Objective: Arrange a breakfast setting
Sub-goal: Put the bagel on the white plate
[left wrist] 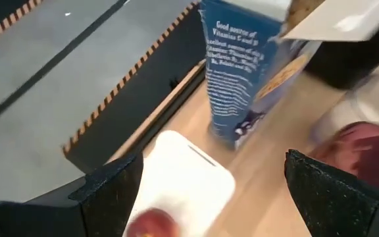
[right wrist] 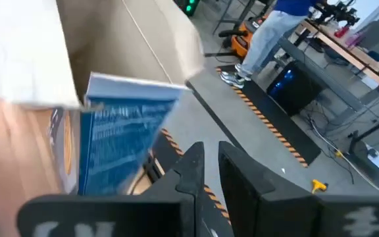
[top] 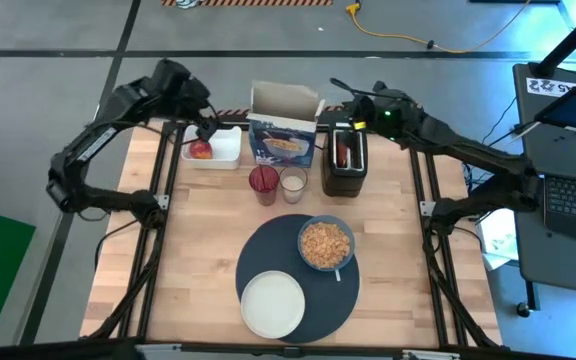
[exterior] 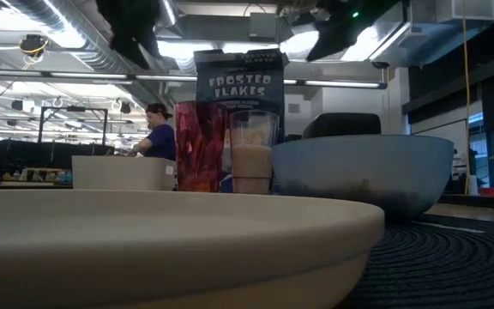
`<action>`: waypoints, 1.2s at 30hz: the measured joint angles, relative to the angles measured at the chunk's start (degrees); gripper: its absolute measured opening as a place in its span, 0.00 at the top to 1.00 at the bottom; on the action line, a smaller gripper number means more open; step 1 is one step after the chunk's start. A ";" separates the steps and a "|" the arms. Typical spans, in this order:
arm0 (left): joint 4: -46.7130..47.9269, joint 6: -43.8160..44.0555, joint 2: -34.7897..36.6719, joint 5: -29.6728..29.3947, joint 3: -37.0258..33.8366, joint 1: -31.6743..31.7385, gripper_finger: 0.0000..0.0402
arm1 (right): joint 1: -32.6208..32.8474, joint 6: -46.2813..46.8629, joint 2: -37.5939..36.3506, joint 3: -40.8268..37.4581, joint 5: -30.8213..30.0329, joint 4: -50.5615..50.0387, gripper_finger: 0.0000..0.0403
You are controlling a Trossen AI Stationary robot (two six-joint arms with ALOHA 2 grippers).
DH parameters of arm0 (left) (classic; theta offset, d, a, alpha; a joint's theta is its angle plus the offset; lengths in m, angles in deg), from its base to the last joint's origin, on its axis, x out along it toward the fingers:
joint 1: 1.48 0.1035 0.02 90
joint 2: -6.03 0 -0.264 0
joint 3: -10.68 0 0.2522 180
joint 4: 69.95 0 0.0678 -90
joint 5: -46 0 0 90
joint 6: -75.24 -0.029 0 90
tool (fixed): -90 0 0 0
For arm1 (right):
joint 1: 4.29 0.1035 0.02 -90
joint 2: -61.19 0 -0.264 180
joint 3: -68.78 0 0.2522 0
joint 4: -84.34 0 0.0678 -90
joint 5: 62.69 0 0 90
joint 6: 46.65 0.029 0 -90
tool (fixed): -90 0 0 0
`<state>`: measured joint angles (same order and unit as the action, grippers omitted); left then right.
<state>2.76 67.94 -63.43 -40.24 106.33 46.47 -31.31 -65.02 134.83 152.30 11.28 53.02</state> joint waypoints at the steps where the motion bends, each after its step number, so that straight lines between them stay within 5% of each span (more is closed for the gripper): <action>1: 0.48 1.68 1.20 0.41 0.00 0.00 0.12 | 0.00 0.00 -1.16 0.00 0.02 -1.58 0.88; 8: 3.65 14.12 4.10 5.97 0.00 -0.49 0.12 | 0.00 -0.08 -6.38 0.00 2.18 -14.73 0.88; 15: 2.11 16.56 3.97 6.85 -4.30 -4.00 0.12 | 0.00 1.31 -5.61 -0.02 7.05 -19.82 0.85; 23: 1.90 18.30 3.90 6.81 -10.72 -5.93 0.12 | 0.00 14.96 -4.02 -2.41 6.84 -20.66 0.65; 30: -0.06 18.47 5.19 6.85 -13.60 -6.42 0.12 | 0.02 31.85 -4.39 -15.44 11.79 -6.46 0.53; 36: -2.10 17.69 5.55 6.87 -13.68 -6.40 0.12 | 0.00 38.22 -4.44 -18.74 6.87 -2.78 0.56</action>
<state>0.66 85.63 -57.88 -33.37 92.65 40.06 -31.31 -26.80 130.40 133.56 18.15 50.24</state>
